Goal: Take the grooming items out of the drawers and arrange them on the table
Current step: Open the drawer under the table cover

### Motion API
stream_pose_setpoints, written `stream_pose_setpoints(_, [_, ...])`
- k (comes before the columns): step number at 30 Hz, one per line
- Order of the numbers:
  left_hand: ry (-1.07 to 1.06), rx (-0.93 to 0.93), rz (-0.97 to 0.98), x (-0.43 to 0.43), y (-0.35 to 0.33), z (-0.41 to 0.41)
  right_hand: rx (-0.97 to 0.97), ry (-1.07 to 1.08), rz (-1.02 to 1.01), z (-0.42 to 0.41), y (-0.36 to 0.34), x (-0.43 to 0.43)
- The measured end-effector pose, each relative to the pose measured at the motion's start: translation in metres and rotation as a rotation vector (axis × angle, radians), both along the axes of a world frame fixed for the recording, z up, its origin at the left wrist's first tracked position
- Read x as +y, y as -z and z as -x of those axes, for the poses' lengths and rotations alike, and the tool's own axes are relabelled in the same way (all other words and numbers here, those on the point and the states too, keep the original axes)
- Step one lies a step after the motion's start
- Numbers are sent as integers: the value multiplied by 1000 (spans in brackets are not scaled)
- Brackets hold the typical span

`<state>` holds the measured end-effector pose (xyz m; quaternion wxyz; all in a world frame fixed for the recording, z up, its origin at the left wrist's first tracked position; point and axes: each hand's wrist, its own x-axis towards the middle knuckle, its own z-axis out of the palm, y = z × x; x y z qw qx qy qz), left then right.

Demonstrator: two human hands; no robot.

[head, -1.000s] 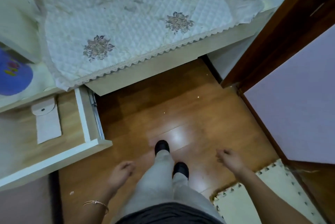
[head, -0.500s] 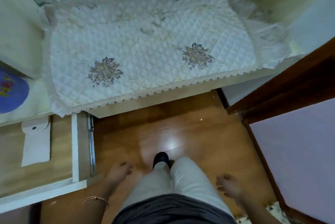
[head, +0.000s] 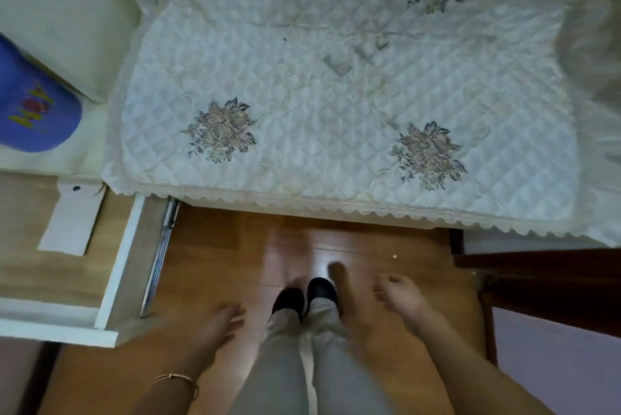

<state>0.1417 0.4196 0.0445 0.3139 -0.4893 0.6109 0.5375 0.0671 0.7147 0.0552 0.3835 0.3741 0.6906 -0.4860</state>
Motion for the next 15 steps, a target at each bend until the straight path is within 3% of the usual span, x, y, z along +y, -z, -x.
stream_pose_setpoints(4, [-42,100,-36,21,31,61,73,-13,-35,40,32,-15])
stream_pose_setpoints(10, [-260,234,-122,27,64,145,76,480,236,73,76,-20])
stream_pose_setpoints(15, [-330,268,-170,10,75,165,166,631,309,80,87,-17])
